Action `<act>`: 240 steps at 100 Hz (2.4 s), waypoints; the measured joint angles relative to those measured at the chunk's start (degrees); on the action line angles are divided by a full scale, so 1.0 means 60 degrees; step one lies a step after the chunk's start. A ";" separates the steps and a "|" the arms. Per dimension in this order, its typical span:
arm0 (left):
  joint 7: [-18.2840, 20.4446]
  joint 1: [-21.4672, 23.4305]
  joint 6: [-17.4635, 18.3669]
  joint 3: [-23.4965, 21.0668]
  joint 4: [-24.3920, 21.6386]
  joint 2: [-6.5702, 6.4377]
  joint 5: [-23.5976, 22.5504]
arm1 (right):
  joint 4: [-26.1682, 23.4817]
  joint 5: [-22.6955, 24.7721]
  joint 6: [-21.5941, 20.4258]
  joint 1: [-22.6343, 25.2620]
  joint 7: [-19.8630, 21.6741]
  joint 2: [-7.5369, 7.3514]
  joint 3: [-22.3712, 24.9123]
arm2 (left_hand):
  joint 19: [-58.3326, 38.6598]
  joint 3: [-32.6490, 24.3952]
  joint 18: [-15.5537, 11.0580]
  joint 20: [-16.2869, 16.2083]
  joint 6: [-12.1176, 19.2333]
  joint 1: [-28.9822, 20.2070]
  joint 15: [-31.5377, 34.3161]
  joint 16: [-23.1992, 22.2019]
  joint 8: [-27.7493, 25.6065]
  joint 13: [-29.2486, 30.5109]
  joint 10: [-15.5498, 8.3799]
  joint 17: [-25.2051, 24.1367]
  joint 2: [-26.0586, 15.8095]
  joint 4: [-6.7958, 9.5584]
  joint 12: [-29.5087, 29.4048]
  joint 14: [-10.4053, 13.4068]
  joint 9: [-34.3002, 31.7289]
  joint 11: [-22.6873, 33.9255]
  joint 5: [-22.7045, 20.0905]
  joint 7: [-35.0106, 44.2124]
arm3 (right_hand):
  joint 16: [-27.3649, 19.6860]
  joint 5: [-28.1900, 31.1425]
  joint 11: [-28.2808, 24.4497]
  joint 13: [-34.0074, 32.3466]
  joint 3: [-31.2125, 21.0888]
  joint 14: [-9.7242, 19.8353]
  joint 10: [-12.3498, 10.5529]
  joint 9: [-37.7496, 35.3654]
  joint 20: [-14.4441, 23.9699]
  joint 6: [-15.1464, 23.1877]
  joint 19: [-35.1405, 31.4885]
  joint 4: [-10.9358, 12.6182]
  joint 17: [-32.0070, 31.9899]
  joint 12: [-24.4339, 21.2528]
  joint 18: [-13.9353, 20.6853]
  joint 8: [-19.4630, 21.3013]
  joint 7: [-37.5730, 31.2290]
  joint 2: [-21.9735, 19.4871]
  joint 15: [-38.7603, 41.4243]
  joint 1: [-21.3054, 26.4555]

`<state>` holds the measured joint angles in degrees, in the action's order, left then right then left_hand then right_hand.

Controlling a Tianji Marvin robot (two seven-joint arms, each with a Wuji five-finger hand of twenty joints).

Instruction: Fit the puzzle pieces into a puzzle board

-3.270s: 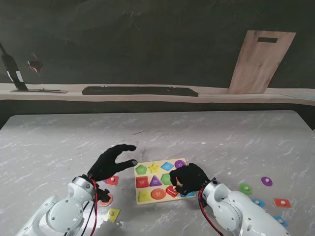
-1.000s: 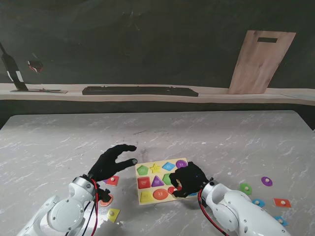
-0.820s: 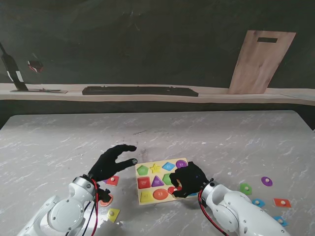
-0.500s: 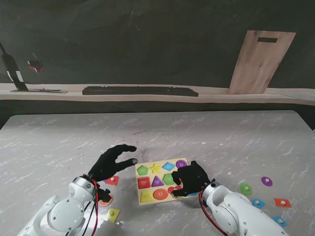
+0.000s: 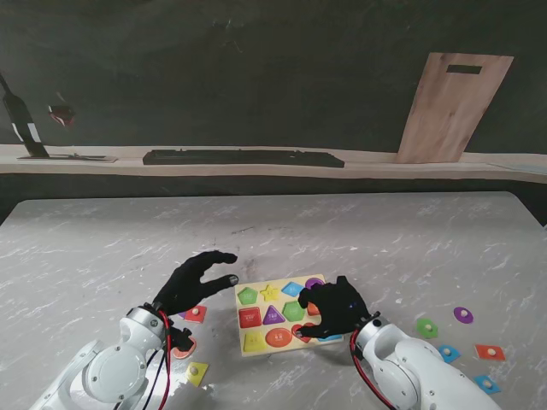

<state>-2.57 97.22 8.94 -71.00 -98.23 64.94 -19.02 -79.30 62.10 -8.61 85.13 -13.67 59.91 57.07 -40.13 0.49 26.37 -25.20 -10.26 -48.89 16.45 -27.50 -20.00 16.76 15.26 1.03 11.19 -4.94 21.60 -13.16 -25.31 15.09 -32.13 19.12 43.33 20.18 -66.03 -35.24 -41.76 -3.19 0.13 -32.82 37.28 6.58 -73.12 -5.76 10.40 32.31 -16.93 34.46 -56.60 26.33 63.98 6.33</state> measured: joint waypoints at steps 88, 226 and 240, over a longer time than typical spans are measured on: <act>0.0077 -0.0053 0.0779 0.0002 -0.0034 -0.0028 -0.0035 | -0.0656 -0.1615 -0.2496 0.0895 0.2686 0.0054 0.3695 | 0.0041 0.0001 0.0001 0.0000 0.0001 0.0347 -0.0103 0.0000 0.0000 0.0000 0.0000 -0.0005 0.0616 0.0000 0.0000 0.0000 -0.0097 -0.0100 0.0209 -0.0134 | -0.1663 -0.1135 0.1953 0.0586 -0.0989 0.0082 -0.0148 0.1566 -0.1388 0.0343 0.1701 0.0149 0.0036 -0.1107 0.0200 -0.0685 0.0641 0.1281 -0.3562 0.0841; 0.0846 -0.0095 0.0946 0.0117 -0.0007 -0.0245 -0.0145 | 0.0100 0.2585 -0.4142 0.1650 0.1427 -0.0750 0.6209 | 0.0458 0.0006 0.0002 0.0000 0.0011 0.0347 -0.0347 0.0000 0.0000 0.0000 0.0000 -0.0006 0.0970 0.0000 0.0000 0.0000 0.0091 -0.0234 0.0501 -0.0235 | -0.0622 0.0529 0.0941 -0.0705 -0.4186 0.0889 -0.0858 0.0263 -0.0761 0.1072 0.1646 0.0102 0.1206 -0.0603 0.0613 -0.0692 0.0208 0.3050 -0.2052 0.2251; 0.0853 -0.0114 0.0919 0.0152 -0.0004 -0.0244 -0.0136 | 0.0126 0.2667 -0.4043 0.1775 0.1359 -0.0798 0.6272 | 0.0458 0.0006 0.0002 -0.0001 0.0012 0.0347 -0.0347 0.0000 0.0000 0.0000 0.0000 -0.0005 0.0970 0.0000 0.0000 0.0000 0.0091 -0.0234 0.0501 -0.0235 | -0.0610 0.0660 0.0941 -0.0705 -0.4212 0.0889 -0.0859 0.0259 -0.0753 0.1072 0.1645 0.0102 0.1214 -0.0603 0.0614 -0.0692 0.0208 0.3057 -0.2052 0.2251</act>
<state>2.55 96.53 14.46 -70.09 -98.25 63.47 -19.84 -78.55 78.10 -32.87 95.78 -5.52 55.12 94.70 -37.38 0.52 26.38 -25.21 -10.19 -46.81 14.37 -27.50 -20.00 16.76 15.26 1.00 17.00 -4.94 21.60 -13.16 -24.76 13.68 -29.12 17.71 39.67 24.14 -60.39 -39.47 -67.03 2.15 -5.02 -31.26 32.76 13.01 -63.25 -5.15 17.68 28.69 -13.24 30.31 -55.35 44.67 51.67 19.84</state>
